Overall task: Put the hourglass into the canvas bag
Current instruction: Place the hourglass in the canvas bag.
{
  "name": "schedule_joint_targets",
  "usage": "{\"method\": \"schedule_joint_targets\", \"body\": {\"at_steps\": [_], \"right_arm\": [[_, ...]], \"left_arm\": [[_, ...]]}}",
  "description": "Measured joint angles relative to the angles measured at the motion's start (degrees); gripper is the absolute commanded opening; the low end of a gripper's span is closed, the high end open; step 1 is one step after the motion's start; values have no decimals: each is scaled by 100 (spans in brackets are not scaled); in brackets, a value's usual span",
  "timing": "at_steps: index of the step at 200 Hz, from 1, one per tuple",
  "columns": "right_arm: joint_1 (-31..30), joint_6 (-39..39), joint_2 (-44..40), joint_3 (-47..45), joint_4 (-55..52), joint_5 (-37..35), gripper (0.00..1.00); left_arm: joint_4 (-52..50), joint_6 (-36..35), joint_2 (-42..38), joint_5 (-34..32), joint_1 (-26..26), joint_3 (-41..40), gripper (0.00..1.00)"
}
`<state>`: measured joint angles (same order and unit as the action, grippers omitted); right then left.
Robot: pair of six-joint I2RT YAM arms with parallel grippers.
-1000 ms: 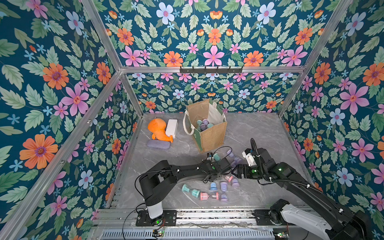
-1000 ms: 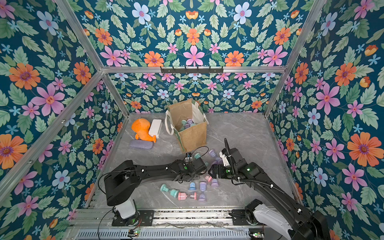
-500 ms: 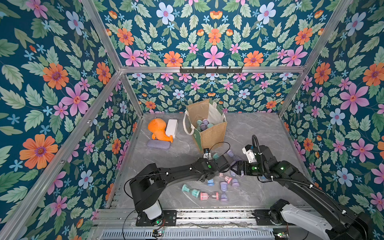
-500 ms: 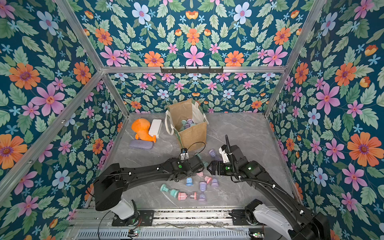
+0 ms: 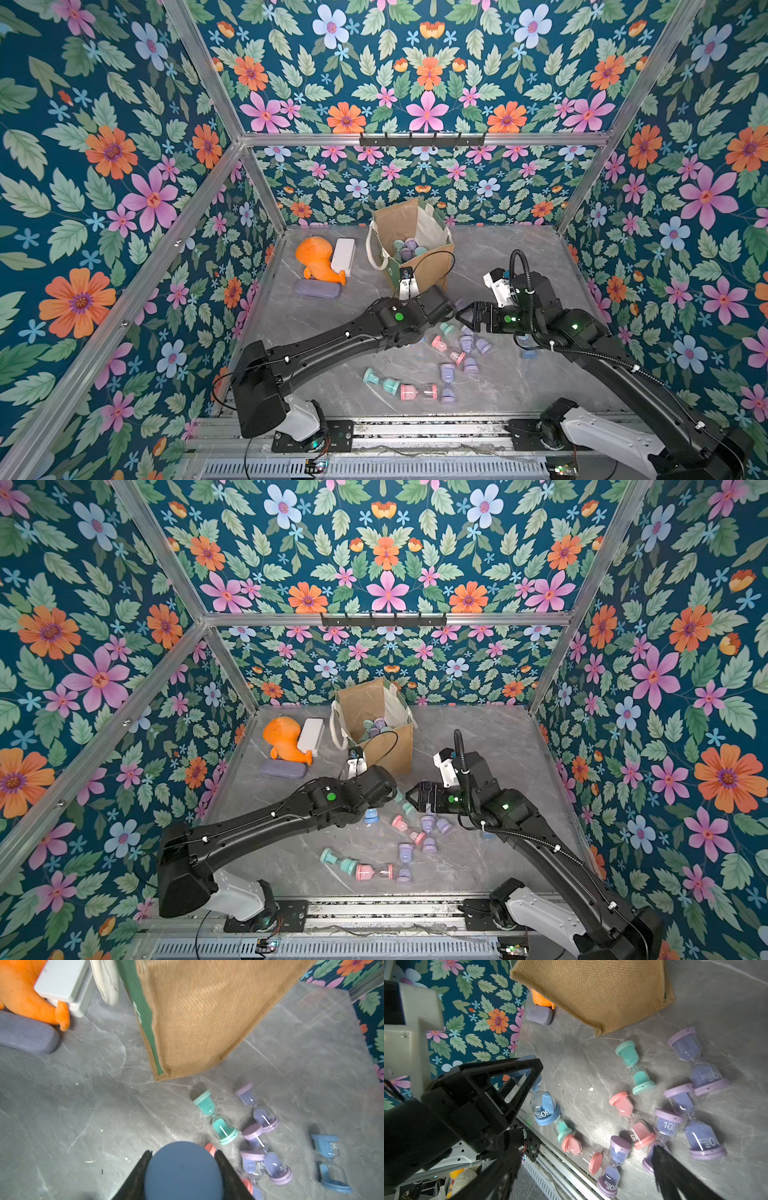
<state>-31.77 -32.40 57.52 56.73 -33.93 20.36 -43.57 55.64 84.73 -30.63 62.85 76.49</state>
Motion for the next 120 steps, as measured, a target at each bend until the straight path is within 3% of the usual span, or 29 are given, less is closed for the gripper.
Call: {"method": "schedule_joint_targets", "body": {"at_steps": [67, 120], "right_arm": [[2, 9, 461, 721, 385, 42, 99], [11, 111, 861, 1215, 629, 33, 99]], "left_arm": [[400, -1062, -59, 111, -732, 964, 38], [901, -1805, 437, 695, -1563, 1978, 36]]}}
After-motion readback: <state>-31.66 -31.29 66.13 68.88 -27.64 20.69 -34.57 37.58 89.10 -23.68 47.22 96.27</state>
